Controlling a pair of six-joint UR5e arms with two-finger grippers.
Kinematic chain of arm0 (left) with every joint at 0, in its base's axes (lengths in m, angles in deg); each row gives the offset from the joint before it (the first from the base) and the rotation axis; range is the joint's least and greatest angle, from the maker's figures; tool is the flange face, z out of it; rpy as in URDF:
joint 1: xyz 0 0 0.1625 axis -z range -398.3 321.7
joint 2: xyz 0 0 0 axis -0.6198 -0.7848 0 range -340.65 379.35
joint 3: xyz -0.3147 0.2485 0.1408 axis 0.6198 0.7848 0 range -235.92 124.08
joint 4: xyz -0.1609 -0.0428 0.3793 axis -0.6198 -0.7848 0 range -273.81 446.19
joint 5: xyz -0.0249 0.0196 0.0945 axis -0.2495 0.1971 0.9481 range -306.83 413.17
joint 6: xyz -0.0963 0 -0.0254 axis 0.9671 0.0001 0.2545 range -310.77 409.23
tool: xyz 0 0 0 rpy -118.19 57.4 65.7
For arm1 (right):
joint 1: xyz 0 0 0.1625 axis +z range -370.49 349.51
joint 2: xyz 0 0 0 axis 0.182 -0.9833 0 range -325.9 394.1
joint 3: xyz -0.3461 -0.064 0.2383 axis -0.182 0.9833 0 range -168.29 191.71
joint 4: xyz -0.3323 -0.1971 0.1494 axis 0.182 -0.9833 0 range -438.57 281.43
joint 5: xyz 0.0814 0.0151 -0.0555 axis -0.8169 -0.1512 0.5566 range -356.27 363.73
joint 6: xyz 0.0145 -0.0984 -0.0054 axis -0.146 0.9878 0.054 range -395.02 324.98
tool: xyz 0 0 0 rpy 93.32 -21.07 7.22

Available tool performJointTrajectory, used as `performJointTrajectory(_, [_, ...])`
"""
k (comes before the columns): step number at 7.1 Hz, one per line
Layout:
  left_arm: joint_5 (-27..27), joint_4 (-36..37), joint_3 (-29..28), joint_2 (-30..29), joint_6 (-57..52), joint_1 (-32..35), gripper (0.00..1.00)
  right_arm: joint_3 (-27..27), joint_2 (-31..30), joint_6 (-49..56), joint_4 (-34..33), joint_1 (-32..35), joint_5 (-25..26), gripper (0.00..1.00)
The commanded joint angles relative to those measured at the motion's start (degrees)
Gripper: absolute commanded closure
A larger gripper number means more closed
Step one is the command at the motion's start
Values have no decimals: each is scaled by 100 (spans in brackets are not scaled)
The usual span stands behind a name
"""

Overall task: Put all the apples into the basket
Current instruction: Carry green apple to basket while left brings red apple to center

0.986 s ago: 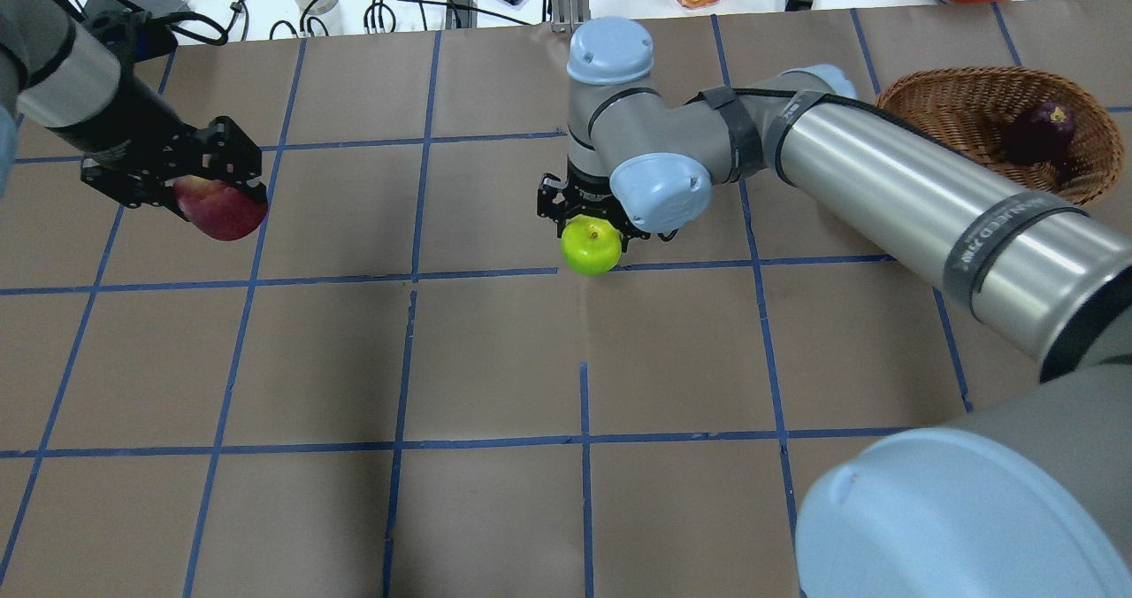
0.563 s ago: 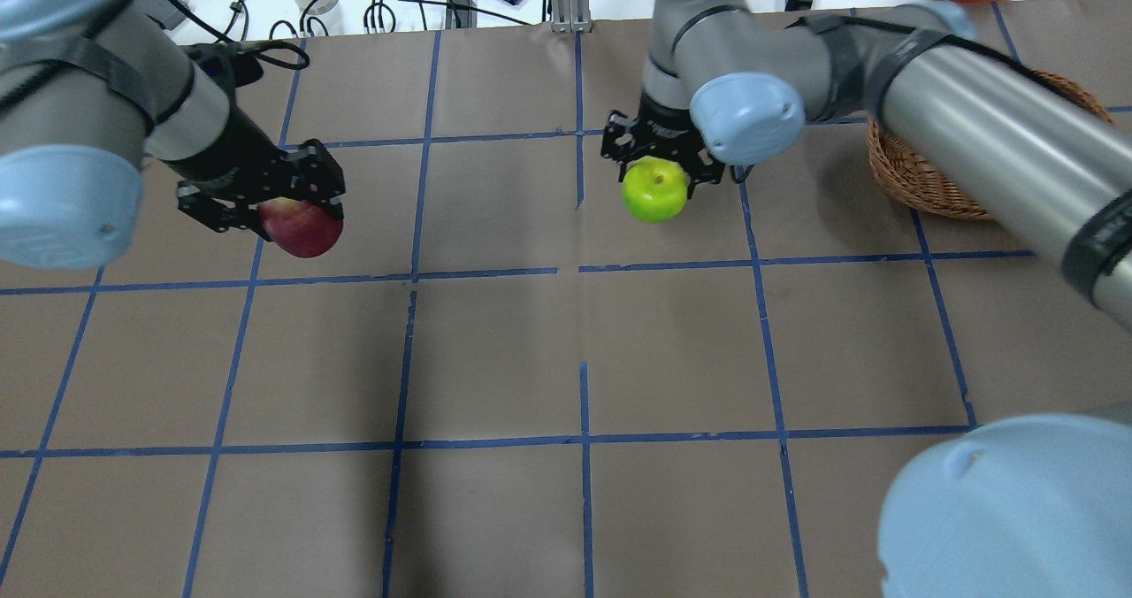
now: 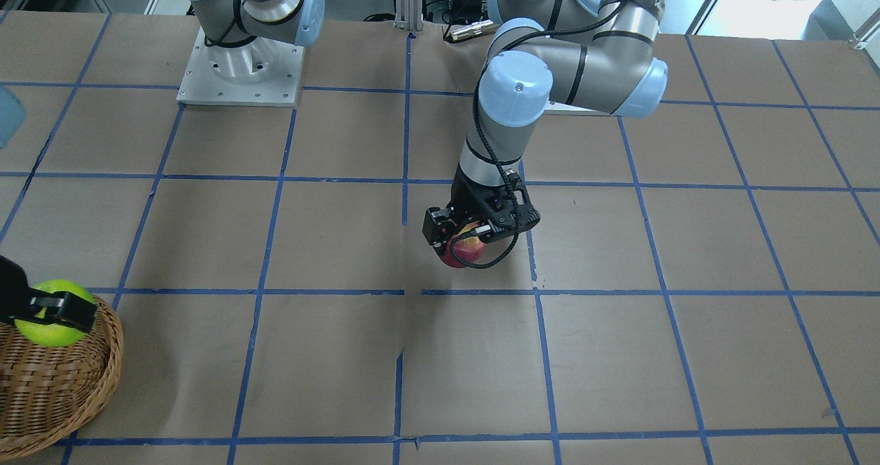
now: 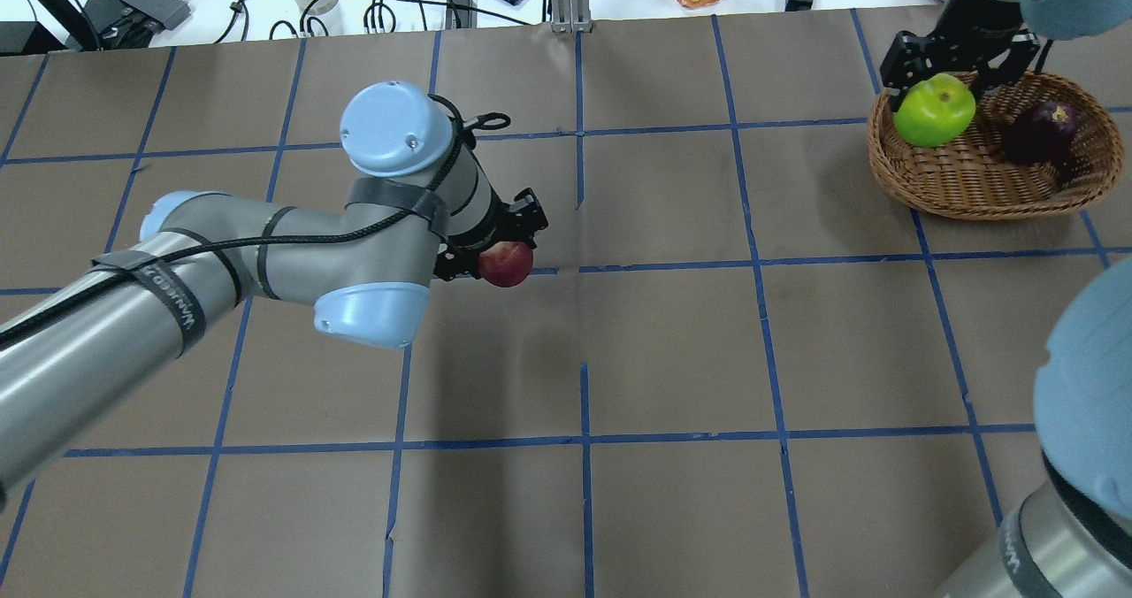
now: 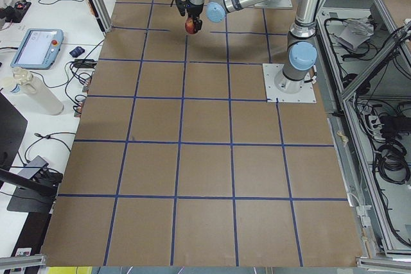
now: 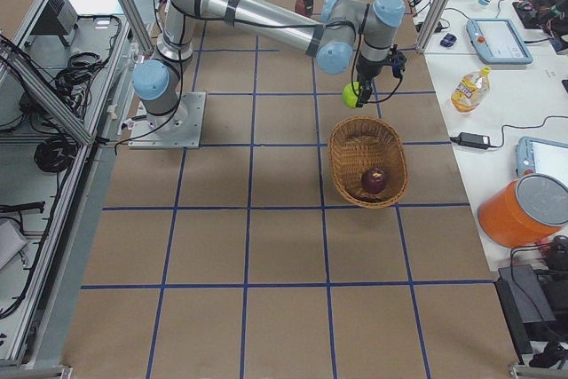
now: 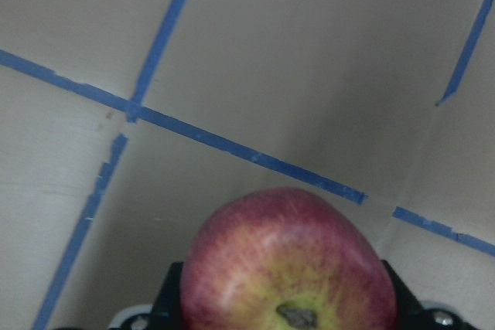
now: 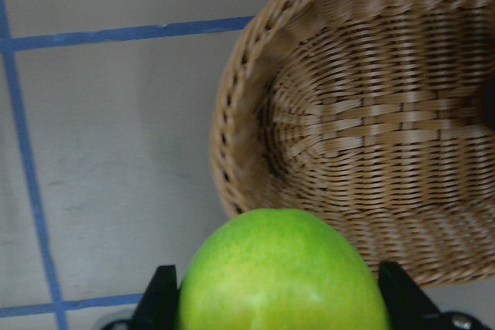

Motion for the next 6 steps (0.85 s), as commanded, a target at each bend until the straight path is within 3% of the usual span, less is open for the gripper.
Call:
performJointTrajectory(1, [95, 169, -490, -719, 342, 398, 23, 1, 482, 916, -445, -551, 68, 100])
performJointTrajectory(4, [261, 239, -905, -1431, 932, 645, 24, -25, 774, 1015, -816, -631, 112, 100])
performJointTrajectory(5, [245, 239, -975, -1538, 949, 689, 18, -86, 783, 1006, -816, -683, 121, 100])
performJointTrajectory(6, [201, 230, -1045, -1600, 976, 715, 0, -96, 844, 971, -816, -693, 121, 78])
